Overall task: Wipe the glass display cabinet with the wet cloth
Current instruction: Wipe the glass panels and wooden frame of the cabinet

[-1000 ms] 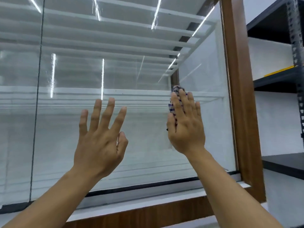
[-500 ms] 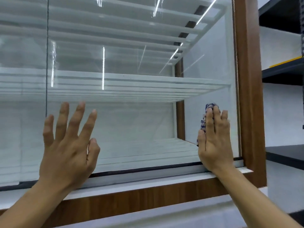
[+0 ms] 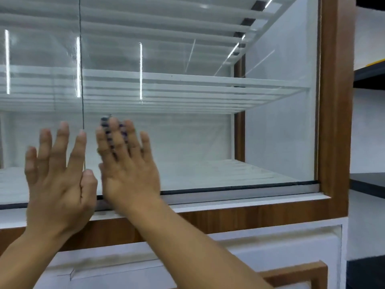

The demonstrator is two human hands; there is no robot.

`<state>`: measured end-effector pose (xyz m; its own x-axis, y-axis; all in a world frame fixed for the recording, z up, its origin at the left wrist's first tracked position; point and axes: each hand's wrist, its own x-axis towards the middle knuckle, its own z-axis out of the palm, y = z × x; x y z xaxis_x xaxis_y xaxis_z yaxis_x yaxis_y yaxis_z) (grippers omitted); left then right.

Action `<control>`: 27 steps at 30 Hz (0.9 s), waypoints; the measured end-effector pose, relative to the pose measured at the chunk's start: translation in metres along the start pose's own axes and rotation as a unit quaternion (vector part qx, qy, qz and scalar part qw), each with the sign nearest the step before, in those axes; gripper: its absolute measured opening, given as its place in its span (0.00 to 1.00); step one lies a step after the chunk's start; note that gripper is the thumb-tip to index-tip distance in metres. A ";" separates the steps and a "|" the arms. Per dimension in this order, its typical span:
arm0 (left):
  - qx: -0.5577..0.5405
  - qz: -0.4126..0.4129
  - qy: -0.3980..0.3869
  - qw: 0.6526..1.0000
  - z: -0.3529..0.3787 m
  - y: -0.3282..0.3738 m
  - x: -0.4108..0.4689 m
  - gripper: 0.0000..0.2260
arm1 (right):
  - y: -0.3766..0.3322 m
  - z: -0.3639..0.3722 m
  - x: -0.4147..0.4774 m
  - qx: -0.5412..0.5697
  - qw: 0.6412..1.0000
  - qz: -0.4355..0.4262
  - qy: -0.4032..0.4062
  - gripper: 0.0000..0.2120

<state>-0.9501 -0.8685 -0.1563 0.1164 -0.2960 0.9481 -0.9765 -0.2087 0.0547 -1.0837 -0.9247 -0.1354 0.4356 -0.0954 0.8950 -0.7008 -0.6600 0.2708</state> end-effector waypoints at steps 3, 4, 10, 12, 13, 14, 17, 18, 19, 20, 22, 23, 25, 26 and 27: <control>0.019 -0.019 -0.027 0.999 0.007 -0.010 -0.001 0.32 | -0.012 0.006 -0.009 -0.005 1.000 -0.003 -0.023 0.35; 0.003 0.001 -0.007 1.000 0.001 -0.008 -0.005 0.31 | -0.008 0.004 -0.013 -0.004 1.000 -0.005 -0.028 0.35; -0.029 0.087 0.054 0.994 -0.015 0.050 -0.003 0.31 | 0.060 -0.024 -0.043 -0.018 0.998 0.025 -0.062 0.35; -0.035 0.098 0.049 0.993 -0.008 0.063 0.002 0.31 | 0.096 -0.035 -0.059 -0.020 0.996 0.051 -0.077 0.36; -0.040 0.102 0.046 0.993 -0.008 0.068 0.004 0.32 | 0.115 -0.041 -0.067 -0.024 0.994 0.061 -0.082 0.36; -0.042 0.105 0.048 0.992 -0.006 0.071 0.006 0.32 | 0.135 -0.048 -0.076 -0.031 0.994 0.065 -0.087 0.36; -0.049 0.111 0.036 0.992 -0.004 0.081 0.013 0.32 | 0.191 -0.067 -0.103 -0.050 0.990 0.063 -0.113 0.37; -0.046 0.116 0.035 0.992 -0.003 0.082 0.015 0.32 | 0.208 -0.073 -0.111 -0.054 0.989 0.063 -0.123 0.38; -0.039 0.121 0.034 0.991 -0.002 0.082 0.016 0.32 | 0.224 -0.078 -0.119 -0.055 0.988 0.068 -0.131 0.38; -0.035 0.123 0.034 0.991 -0.001 0.082 0.017 0.32 | 0.240 -0.084 -0.125 -0.051 0.986 0.076 -0.136 0.39; -0.030 0.128 0.033 0.991 -0.001 0.082 0.021 0.32 | 0.272 -0.097 -0.139 -0.036 0.984 0.107 -0.139 0.39; -0.027 0.131 0.033 0.990 -0.002 0.082 0.023 0.32 | 0.287 -0.103 -0.146 -0.026 0.981 0.128 -0.140 0.40; -0.019 0.139 0.036 0.989 -0.002 0.083 0.027 0.32 | 0.312 -0.114 -0.158 -0.005 0.976 0.173 -0.132 0.40; -0.014 0.141 0.040 0.989 -0.001 0.082 0.029 0.32 | 0.319 -0.117 -0.163 0.006 0.975 0.190 -0.118 0.40; -0.007 0.142 0.047 0.989 -0.001 0.081 0.033 0.32 | 0.323 -0.118 -0.164 0.015 0.974 0.201 -0.101 0.39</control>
<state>-1.0253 -0.8943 -0.1208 -0.1798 -0.2534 0.9505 -0.9699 -0.1159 -0.2144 -1.4478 -1.0349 -0.1526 0.2334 -0.4943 0.8374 -0.8221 -0.5603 -0.1016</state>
